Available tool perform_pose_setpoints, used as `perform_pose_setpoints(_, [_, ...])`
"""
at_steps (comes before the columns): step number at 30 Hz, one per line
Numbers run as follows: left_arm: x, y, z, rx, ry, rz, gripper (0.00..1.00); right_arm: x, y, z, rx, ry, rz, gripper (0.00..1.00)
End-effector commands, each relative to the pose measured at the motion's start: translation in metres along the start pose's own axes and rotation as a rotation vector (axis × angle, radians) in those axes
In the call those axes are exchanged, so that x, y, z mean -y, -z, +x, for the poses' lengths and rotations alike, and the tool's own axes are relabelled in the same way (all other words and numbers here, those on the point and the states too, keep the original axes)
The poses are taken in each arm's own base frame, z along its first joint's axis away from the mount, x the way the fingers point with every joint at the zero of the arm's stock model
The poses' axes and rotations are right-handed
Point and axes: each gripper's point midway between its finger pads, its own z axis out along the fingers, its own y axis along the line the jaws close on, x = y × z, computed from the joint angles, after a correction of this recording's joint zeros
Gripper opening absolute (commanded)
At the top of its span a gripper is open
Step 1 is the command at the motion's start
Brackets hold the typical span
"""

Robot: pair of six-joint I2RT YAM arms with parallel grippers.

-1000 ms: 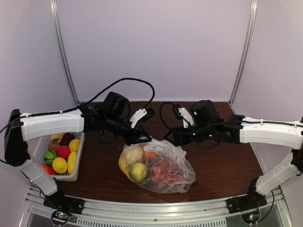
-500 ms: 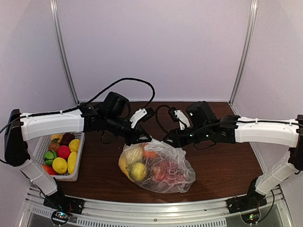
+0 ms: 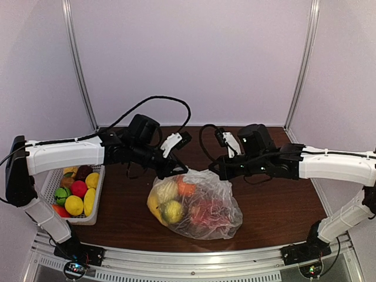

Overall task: Untie the knot of the plastic bag and take out the fruit
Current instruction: Untie the bag handles from the takeout bag.

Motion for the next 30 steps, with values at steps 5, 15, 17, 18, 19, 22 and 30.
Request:
perform_pose_setpoints(5, [-0.02,0.014,-0.005,0.057,0.046,-0.106,0.0,0.021,0.015,-0.01,0.082,-0.04,0.082,0.0])
perform_pose_setpoints(15, [-0.033,0.018,-0.004,0.072,0.109,-0.137,0.0,0.041,0.032,-0.015,0.157,-0.099,0.149,0.0])
perform_pose_setpoints(17, [-0.038,0.019,-0.004,0.073,0.128,-0.146,0.0,0.045,0.035,-0.016,0.171,-0.11,0.165,0.0])
perform_pose_setpoints(18, [-0.04,0.019,-0.004,0.076,0.137,-0.149,0.0,0.047,0.037,-0.016,0.178,-0.115,0.17,0.0])
perform_pose_setpoints(19, [-0.042,0.021,-0.004,0.079,0.144,-0.153,0.0,0.048,0.039,-0.016,0.182,-0.119,0.172,0.0])
perform_pose_setpoints(22, [-0.046,0.022,-0.004,0.082,0.165,-0.163,0.0,0.048,0.041,-0.018,0.193,-0.127,0.164,0.0])
perform_pose_setpoints(30, [-0.028,0.043,-0.028,0.161,0.034,-0.11,0.56,0.017,0.03,-0.018,0.14,-0.075,0.001,0.0])
